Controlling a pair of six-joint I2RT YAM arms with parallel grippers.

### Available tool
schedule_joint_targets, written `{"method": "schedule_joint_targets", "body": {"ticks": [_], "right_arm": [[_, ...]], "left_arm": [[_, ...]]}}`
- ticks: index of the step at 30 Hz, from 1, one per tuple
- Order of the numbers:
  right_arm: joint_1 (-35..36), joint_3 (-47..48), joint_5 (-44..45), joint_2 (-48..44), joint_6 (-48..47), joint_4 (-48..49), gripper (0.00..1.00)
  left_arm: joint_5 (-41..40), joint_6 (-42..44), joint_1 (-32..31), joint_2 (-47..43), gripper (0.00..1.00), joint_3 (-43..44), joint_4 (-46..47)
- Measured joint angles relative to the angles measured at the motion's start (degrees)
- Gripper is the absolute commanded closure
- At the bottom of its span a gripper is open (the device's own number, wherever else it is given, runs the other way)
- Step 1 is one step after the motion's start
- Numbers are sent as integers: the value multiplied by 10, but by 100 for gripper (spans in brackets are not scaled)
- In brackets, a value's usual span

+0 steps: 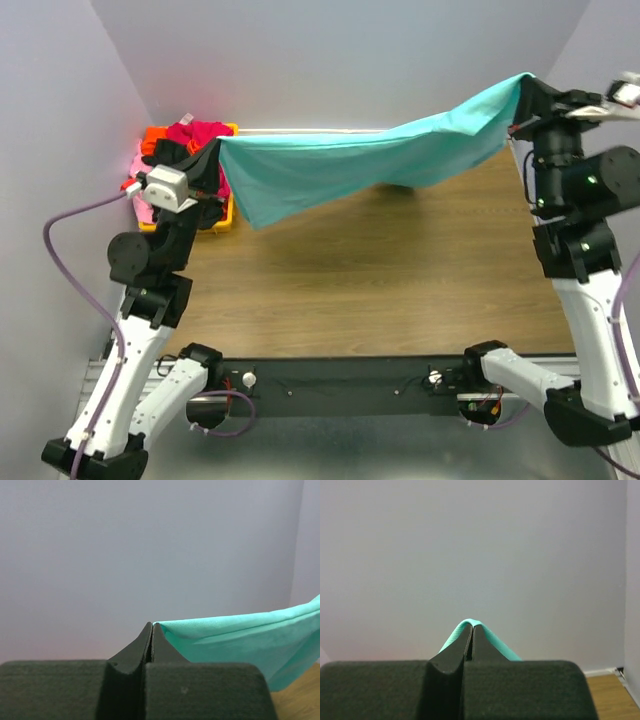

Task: Fold and stack the t-shirts
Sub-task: Flatten the tshirt out

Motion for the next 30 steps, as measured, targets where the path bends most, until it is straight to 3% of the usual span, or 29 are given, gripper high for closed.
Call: {"method": "schedule_joint_targets", "body": {"ticks": [9, 16, 23, 28, 29, 30], "right_arm": [[0, 57, -12, -76, -7, -5, 99], [0, 96, -11, -54, -18, -1, 99], [0, 60, 55, 58, -33, 50, 99], [-13, 47, 93, 233, -40, 101, 99], [-19, 59, 96, 284, -38, 109, 99], [-27, 70, 98, 329, -34, 111, 99]], "left_arm": [[37, -25, 0, -90, 100, 37, -34], [68, -42, 0, -66, 100, 59, -10], [13, -49, 0, 71, 100, 16, 61], [-35, -47, 2, 247, 100, 18, 97], [-43, -47, 4, 288, 98, 30, 102], [-50, -47, 6, 322, 77, 43, 102]]}}
